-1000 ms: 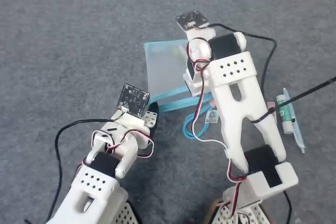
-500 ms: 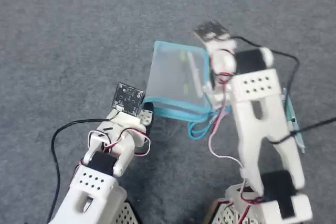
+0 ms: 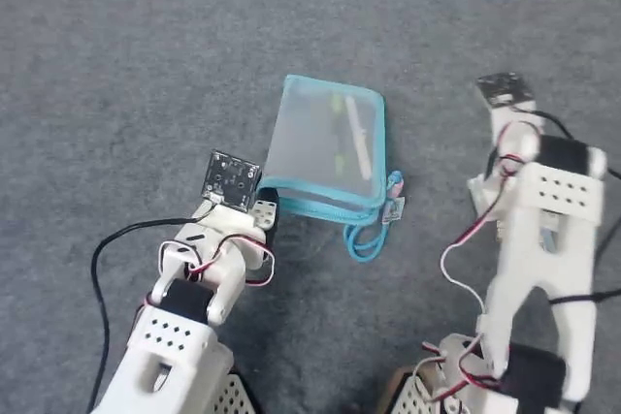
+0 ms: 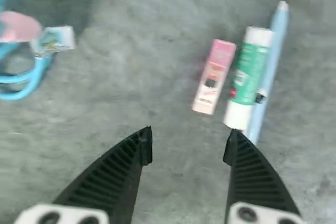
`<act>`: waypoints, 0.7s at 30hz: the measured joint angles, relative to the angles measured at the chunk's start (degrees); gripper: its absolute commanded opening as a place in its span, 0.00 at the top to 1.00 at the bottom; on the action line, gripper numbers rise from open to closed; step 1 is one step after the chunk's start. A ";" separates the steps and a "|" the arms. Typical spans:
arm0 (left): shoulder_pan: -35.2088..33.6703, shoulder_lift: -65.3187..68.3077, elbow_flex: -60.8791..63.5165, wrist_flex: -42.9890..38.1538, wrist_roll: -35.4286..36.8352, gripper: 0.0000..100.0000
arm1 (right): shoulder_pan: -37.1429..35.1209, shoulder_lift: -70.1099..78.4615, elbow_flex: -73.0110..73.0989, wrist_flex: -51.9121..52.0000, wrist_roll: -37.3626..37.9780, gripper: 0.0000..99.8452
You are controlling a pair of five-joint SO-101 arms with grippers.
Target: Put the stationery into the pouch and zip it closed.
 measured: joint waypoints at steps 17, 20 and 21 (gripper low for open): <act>-0.18 0.00 0.00 0.00 0.00 0.99 | 4.22 0.00 0.00 -1.49 3.69 0.96; -0.18 0.00 0.00 0.00 0.00 0.99 | 4.22 0.00 0.00 -3.08 3.69 0.96; -0.18 0.00 0.00 0.00 0.00 0.99 | 4.22 0.00 0.00 -3.16 3.69 0.96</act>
